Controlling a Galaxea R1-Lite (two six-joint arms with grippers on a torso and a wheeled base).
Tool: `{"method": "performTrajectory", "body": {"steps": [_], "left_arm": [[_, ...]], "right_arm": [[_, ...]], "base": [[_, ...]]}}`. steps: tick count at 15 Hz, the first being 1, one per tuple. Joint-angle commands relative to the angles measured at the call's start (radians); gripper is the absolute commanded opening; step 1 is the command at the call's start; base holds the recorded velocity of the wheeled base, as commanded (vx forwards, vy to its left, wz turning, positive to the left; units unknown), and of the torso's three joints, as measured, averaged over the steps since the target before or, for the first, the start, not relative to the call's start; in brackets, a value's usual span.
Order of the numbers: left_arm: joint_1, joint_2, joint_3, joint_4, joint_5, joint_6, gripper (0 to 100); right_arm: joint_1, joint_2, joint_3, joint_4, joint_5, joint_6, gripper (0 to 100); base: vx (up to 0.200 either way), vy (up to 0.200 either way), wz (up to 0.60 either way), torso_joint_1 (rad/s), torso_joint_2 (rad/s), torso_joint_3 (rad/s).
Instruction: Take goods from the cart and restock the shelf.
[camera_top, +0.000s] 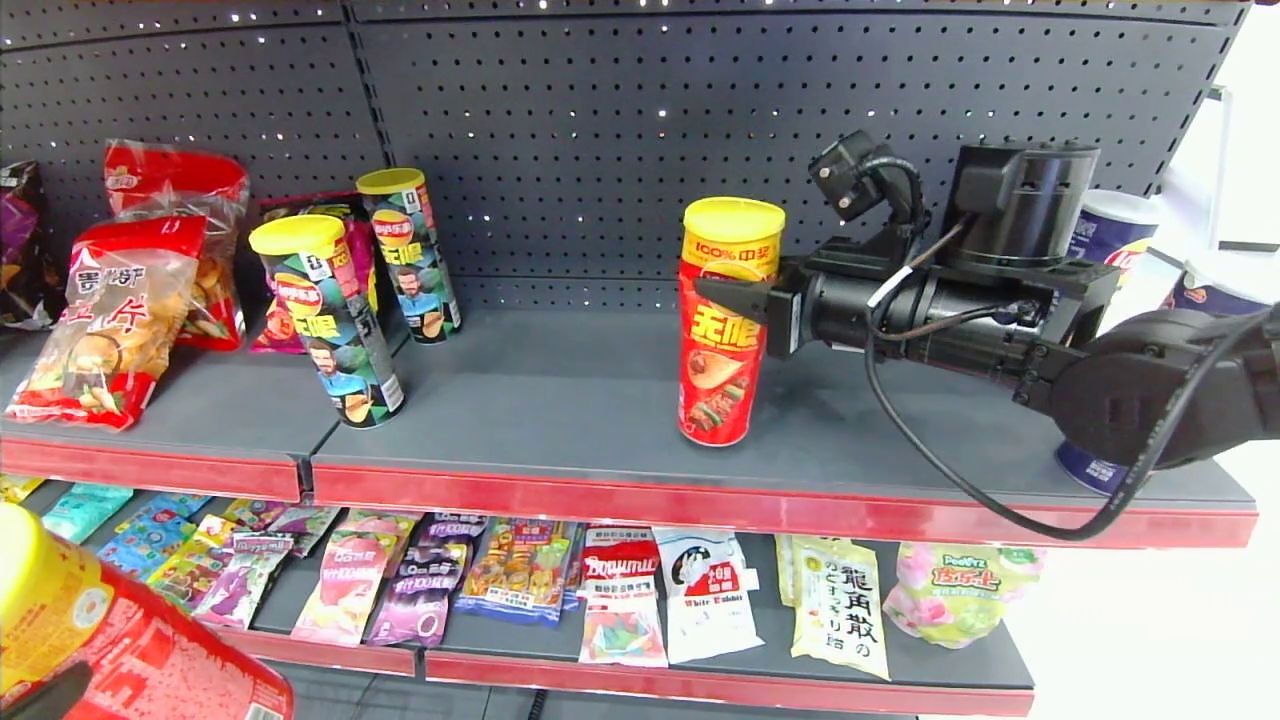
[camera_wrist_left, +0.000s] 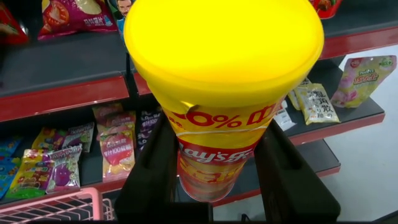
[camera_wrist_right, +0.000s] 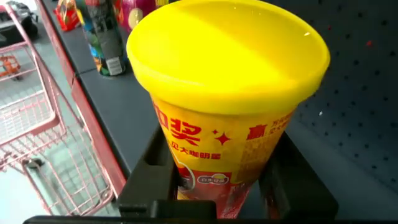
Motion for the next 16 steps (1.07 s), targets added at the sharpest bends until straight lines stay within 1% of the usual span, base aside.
{"method": "performTrajectory", "body": {"steps": [1,2,4,10,14,16], "left_arm": [[0.0,0.0,-0.001,0.0,0.0,0.0,0],[0.0,0.001,-0.001,0.0,0.0,0.0,0],[0.0,0.003,-0.001,0.0,0.0,0.0,0],[0.0,0.001,0.002,0.0,0.0,0.0,0],[0.0,0.003,0.004,0.0,-0.002,0.0,0],[0.0,0.001,0.004,0.0,-0.002,0.0,0]], "right_arm": [[0.003,-0.003,0.013,-0.002,0.003,0.0,0],[0.014,-0.005,0.013,-0.002,0.018,-0.006,0],[0.008,0.006,0.015,-0.002,0.031,-0.036,0],[0.003,0.003,0.046,-0.002,0.067,-0.042,0],[-0.03,0.008,0.064,-0.002,0.08,-0.056,0],[-0.03,0.002,0.075,-0.002,0.086,-0.056,0]], "base": [[0.0,0.0,0.0,0.0,0.0,0.0],[0.0,0.0,0.0,0.0,0.0,0.0],[0.0,0.0,0.0,0.0,0.0,0.0],[0.0,0.0,0.0,0.0,0.0,0.0],[0.0,0.0,0.0,0.0,0.0,0.0],[0.0,0.0,0.0,0.0,0.0,0.0]]}}
